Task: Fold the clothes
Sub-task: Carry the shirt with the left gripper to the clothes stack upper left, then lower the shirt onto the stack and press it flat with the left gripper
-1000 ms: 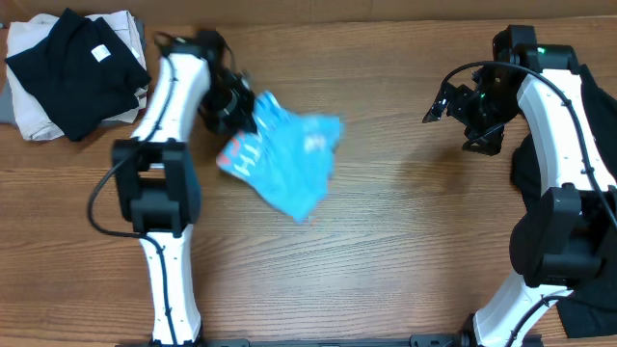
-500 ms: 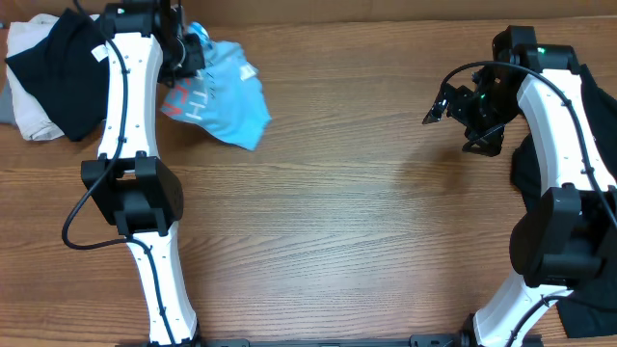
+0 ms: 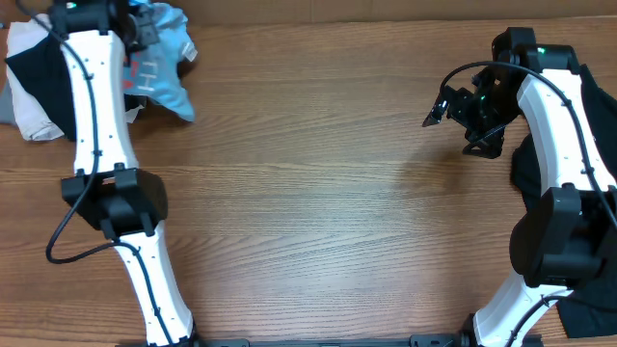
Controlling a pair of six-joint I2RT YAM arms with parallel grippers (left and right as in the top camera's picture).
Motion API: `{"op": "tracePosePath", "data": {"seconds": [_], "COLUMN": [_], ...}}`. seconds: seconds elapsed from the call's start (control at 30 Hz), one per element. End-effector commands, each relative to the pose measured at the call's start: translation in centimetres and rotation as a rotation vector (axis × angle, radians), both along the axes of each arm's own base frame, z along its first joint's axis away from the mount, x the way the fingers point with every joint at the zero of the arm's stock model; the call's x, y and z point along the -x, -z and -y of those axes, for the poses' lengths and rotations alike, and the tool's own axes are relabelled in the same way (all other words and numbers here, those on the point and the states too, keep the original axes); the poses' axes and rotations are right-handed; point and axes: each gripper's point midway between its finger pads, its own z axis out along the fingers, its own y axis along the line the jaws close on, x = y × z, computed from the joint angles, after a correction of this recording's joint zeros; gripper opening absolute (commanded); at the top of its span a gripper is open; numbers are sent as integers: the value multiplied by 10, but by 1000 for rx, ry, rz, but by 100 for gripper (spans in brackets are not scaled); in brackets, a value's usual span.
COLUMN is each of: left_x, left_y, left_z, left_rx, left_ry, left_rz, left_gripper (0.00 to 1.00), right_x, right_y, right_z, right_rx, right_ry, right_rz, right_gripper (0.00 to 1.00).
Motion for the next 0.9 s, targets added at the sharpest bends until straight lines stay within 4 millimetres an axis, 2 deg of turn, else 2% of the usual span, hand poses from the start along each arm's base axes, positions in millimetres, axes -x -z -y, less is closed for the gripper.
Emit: {"op": "tracePosePath", "data": {"seconds": [0.0, 0.47, 0.63, 0.87], "left_x": [1, 28, 36, 30], "left_y": [-16, -22, -17, -1], "left_z": [-27, -130, -152, -175], "left_rx": [-14, -4, -2, -8], "left_ry": [-69, -284, -323, -352], "left_rz": [49, 101, 96, 119], "left_gripper": [6, 9, 8, 10], "right_x": [2, 7, 9, 16], "right_y": [-7, -7, -7, -7], "right_z": [0, 0, 0, -1], "right_rx": [2, 0, -1, -3], "right_ry": [-9, -9, -8, -9], "right_rz": [19, -4, -11, -41], "right_gripper": [100, 100, 100, 100]}}
